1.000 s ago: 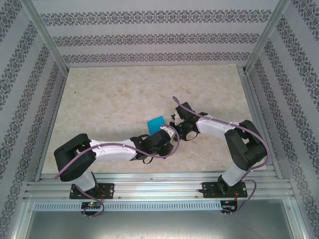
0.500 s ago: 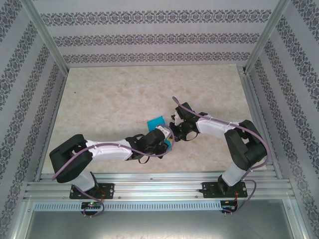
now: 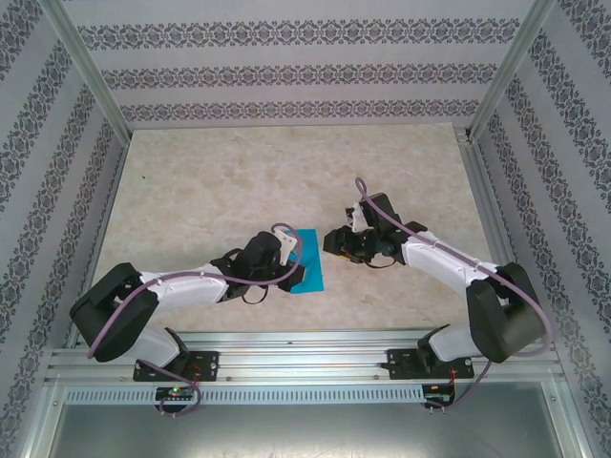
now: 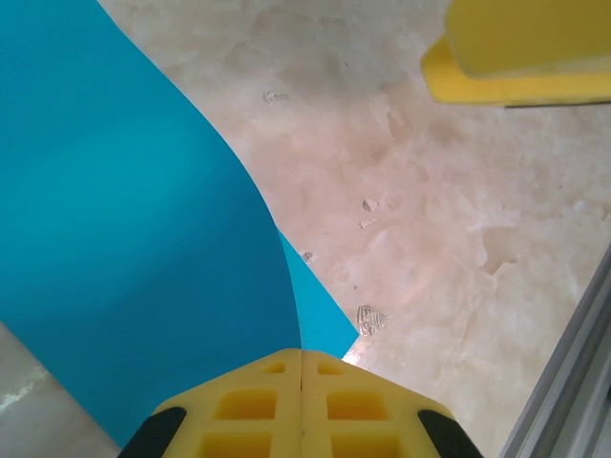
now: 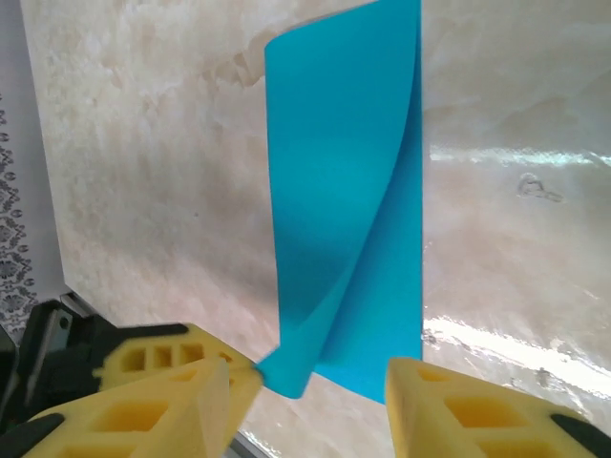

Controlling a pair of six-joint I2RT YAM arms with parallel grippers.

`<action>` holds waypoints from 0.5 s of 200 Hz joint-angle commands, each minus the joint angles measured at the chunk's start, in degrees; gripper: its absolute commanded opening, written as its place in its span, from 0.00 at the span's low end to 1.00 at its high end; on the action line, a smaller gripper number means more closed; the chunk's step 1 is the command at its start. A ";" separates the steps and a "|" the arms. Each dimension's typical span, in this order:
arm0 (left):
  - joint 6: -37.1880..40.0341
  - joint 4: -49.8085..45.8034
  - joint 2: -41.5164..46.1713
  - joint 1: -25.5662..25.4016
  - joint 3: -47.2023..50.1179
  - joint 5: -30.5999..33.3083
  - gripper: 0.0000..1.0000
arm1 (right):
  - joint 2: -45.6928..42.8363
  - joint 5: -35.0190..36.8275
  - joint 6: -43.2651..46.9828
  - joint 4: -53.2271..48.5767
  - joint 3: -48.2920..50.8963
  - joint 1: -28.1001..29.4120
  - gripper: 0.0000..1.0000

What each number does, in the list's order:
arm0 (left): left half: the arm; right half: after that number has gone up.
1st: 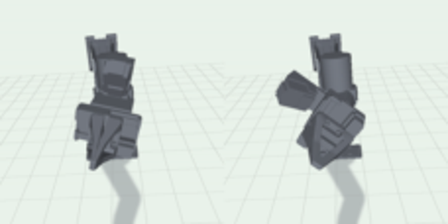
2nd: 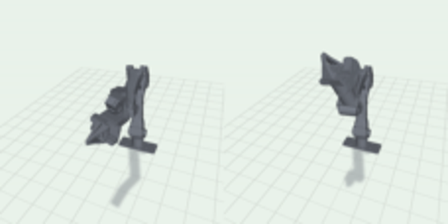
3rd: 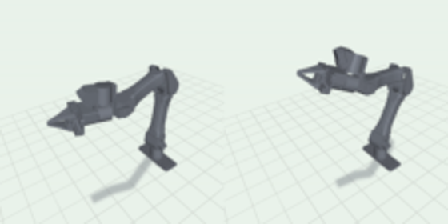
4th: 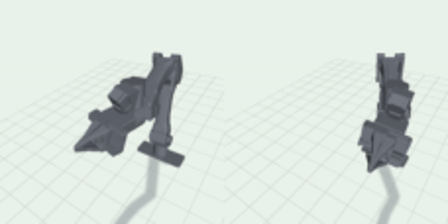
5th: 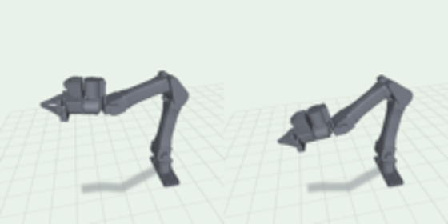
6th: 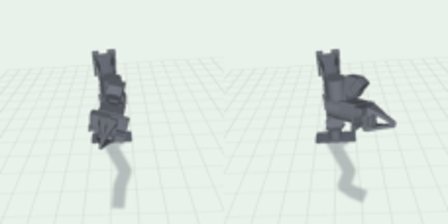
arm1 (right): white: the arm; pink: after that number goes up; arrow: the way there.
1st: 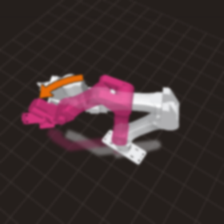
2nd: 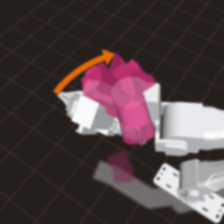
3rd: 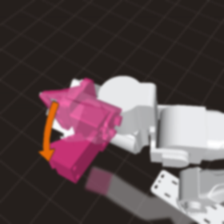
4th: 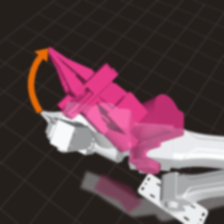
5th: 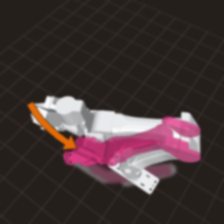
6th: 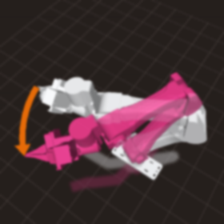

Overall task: Fold a paper plane with a square sheet of paper (fold left side to right side)
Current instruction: Fold the triangle a second time at the center of the table.

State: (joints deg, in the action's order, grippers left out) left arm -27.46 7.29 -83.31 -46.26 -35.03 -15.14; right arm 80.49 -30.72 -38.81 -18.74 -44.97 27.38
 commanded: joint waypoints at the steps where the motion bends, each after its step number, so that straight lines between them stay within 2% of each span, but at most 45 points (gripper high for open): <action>1: -0.47 3.60 0.95 1.98 0.39 -5.45 0.00 | -1.24 0.07 0.97 5.55 4.56 1.07 0.39; 63: 1.46 0.32 1.65 6.49 1.05 -8.17 0.00 | 2.74 0.53 -4.79 17.35 10.53 8.26 0.13; 100: 2.76 -2.29 1.37 7.98 0.82 -9.13 0.00 | 6.87 1.24 -6.77 20.89 10.87 11.08 0.09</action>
State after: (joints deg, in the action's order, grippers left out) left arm -27.03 6.87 -83.13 -39.42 -34.37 -22.41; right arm 85.43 -30.65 -43.72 -3.09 -35.07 37.17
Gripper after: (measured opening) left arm 0.059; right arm 0.091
